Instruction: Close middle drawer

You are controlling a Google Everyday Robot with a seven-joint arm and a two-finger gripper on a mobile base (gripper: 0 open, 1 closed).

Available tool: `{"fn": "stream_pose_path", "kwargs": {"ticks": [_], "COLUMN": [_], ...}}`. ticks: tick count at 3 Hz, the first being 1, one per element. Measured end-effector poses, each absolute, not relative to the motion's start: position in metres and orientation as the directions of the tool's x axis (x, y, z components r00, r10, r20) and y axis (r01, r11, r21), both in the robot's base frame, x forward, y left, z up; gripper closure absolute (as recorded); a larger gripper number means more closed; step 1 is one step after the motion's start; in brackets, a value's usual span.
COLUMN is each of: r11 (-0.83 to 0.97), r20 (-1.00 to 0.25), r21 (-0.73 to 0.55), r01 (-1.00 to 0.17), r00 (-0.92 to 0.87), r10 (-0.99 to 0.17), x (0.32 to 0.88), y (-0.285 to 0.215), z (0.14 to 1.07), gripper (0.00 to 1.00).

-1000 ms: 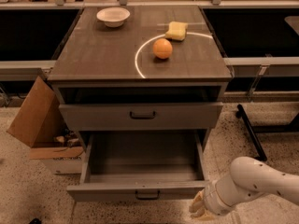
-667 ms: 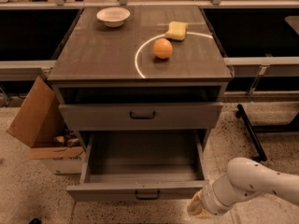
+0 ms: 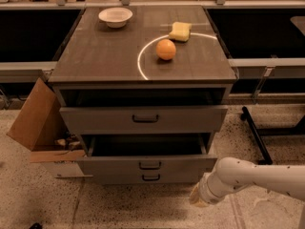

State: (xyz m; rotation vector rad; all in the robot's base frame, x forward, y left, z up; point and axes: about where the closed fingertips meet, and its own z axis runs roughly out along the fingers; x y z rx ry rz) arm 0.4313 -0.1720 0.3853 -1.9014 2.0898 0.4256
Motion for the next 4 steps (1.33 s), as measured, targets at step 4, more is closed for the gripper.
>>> {"fn": "stream_pose_path", "kwargs": {"ticks": [4], "r11": [0.146], "r20": [-0.434], "r21": [-0.084], "r01": [-0.986], "r00": [-0.096], "r10": [-0.896], "x": [0.523], "y": [-0.202], "z": [0.350], "gripper": [1.00]}}
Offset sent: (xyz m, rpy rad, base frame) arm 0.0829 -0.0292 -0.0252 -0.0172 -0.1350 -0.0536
